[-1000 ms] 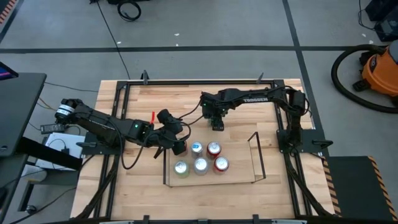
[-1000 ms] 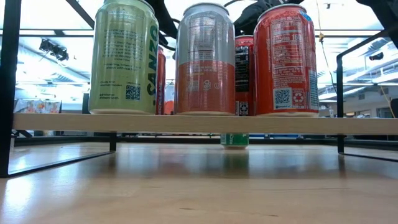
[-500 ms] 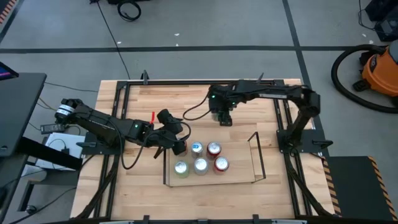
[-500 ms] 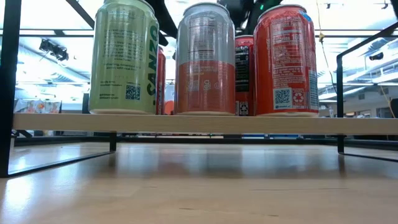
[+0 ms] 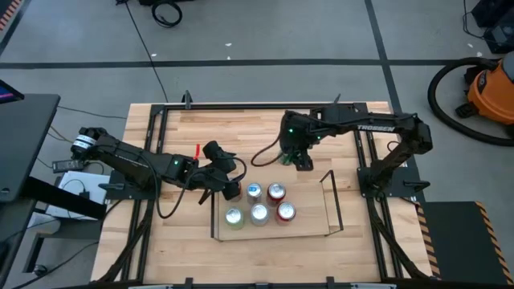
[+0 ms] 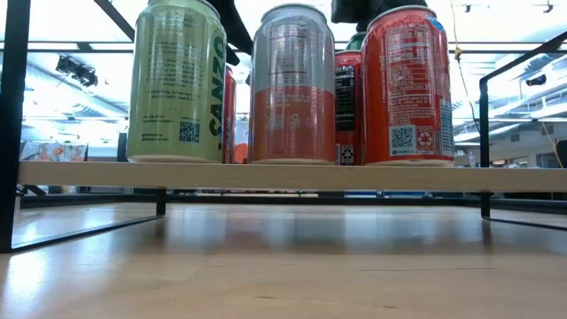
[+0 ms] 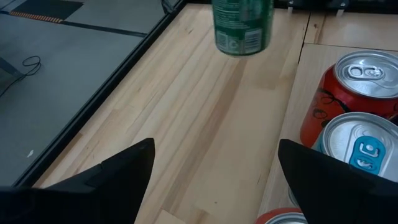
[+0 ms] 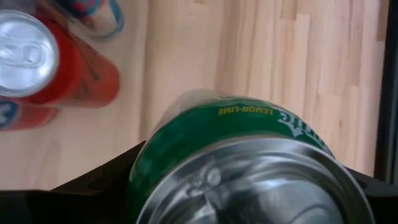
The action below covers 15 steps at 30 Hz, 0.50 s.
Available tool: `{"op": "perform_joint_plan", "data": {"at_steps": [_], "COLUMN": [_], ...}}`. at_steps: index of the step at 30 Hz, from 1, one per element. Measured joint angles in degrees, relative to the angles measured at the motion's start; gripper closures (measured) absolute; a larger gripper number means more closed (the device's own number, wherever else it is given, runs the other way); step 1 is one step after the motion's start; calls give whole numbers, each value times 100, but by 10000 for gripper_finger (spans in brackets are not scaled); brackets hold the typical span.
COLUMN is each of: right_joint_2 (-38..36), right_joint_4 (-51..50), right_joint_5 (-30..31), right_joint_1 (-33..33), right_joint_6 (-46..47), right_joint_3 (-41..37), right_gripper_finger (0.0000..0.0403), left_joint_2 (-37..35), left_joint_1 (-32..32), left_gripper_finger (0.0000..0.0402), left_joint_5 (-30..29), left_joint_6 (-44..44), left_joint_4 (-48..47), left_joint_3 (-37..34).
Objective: Place canned beverage on shelf
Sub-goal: Put the green soda can on the shelf
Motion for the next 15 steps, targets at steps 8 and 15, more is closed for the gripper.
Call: {"op": "perform_joint_plan", "data": {"at_steps": [8,15], "right_joint_2": [-10,1], "right_joint_4": [-69,-483], "right_joint_5": [-28,-27], "right_joint_1": [163,-24], "right_joint_6": [1681,2734], "right_joint_3": [0,0], "right_gripper_finger": [71,71], "left_joint_2": [0,0], "left_joint_1": [-2,-2], "left_gripper_finger": [49,49], "left_joint_5": [0,0], "left_joint_6": [-4,-4], "left_joint_4": [17,146], "left_joint_3": [0,0]}}
